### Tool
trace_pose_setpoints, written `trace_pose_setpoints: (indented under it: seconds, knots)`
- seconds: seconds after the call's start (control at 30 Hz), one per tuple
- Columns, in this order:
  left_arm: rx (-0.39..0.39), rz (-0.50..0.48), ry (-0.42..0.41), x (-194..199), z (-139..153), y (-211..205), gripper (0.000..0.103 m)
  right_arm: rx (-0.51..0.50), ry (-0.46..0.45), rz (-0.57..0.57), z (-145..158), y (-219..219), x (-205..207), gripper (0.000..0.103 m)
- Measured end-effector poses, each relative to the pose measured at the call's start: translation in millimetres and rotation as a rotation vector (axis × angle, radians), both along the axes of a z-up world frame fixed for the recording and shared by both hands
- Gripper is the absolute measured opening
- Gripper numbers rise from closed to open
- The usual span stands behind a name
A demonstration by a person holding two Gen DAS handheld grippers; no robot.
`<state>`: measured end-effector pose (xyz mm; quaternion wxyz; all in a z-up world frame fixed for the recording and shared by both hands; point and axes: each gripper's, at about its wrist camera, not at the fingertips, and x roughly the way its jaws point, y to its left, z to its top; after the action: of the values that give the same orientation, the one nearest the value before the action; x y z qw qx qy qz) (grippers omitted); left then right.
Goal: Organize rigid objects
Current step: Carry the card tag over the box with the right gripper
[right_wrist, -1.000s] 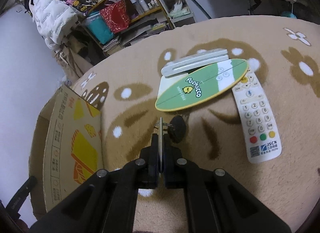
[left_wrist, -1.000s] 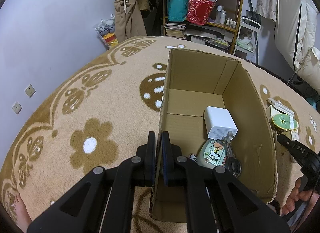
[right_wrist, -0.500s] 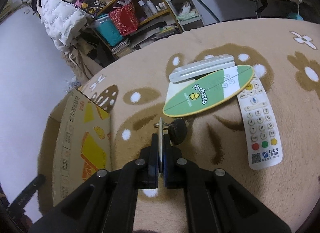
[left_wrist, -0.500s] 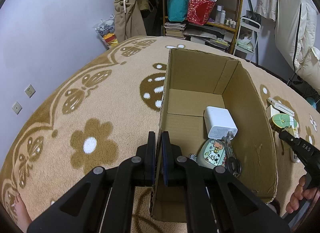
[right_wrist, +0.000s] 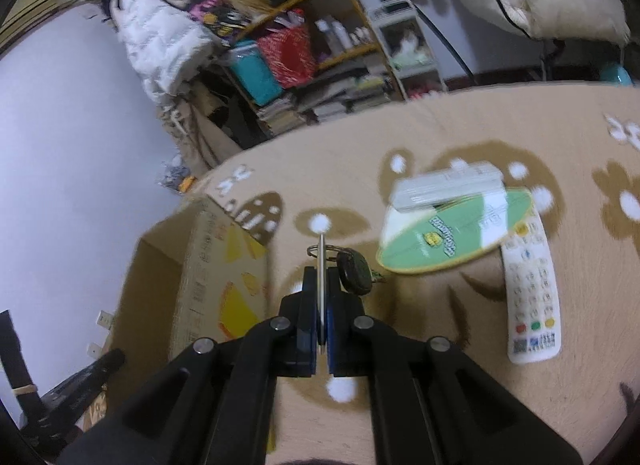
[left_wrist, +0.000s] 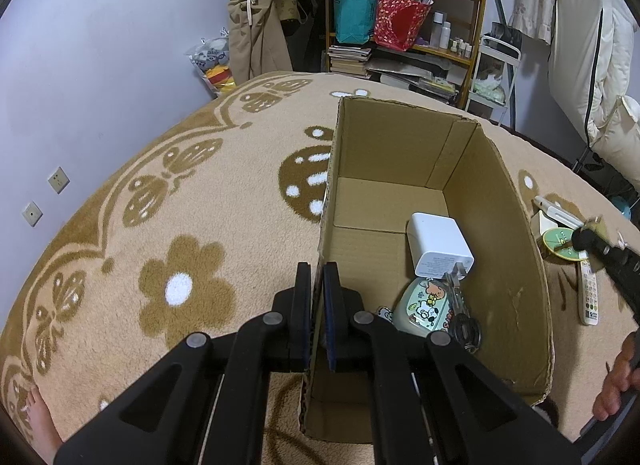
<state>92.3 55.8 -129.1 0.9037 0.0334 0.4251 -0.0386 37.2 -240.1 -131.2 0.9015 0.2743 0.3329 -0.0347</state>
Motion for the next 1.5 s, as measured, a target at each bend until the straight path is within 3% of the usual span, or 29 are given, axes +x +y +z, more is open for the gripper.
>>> trace_pose_setpoints:
  seconds: [0.3, 0.53, 0.97, 1.23, 1.5]
  knots:
    - [0.0, 0.001, 0.0, 0, 0, 0, 0.005, -0.061, -0.08, 0.115, 36, 38, 22, 0.005]
    - [0.001, 0.0, 0.0, 0, 0, 0, 0.005, -0.049, -0.128, 0.224, 54, 64, 20, 0.005]
    - [-0.009, 0.006, 0.002, 0, 1, 2, 0.005, -0.052, -0.079, 0.383, 30, 115, 23, 0.005]
    - [-0.006, 0.006, 0.003, 1, 1, 3, 0.005, -0.067, -0.13, 0.435, 47, 127, 15, 0.005]
    - [-0.011, 0.008, 0.004, 1, 1, 3, 0.005, -0.086, 0.007, 0.41, 9, 125, 27, 0.005]
